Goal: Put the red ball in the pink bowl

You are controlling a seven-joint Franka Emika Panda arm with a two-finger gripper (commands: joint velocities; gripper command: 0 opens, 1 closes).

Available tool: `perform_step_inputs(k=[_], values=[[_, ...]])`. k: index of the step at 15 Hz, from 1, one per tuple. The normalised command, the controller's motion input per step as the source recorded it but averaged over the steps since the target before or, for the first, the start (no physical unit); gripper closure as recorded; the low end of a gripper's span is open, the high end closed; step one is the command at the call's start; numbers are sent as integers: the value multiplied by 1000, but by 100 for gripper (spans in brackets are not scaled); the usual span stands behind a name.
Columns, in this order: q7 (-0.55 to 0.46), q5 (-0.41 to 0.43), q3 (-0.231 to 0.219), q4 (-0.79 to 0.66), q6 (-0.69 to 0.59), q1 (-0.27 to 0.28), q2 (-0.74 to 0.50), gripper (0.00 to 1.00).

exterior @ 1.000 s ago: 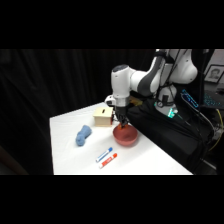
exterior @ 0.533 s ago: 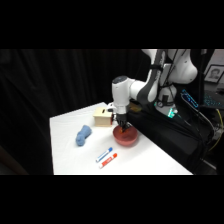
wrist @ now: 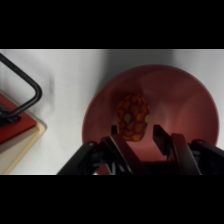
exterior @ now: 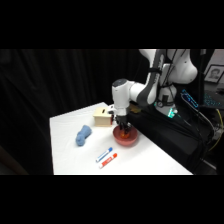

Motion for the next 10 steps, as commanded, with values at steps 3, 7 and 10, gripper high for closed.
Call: perform_step_inputs(k=[3, 7, 10], values=[[-107, -131, -8, -58, -297, -38, -373, 0], [-74, -94, 6, -37, -472, -25, -478, 0], [-89, -10, 16, 109, -486, -26, -379, 0]])
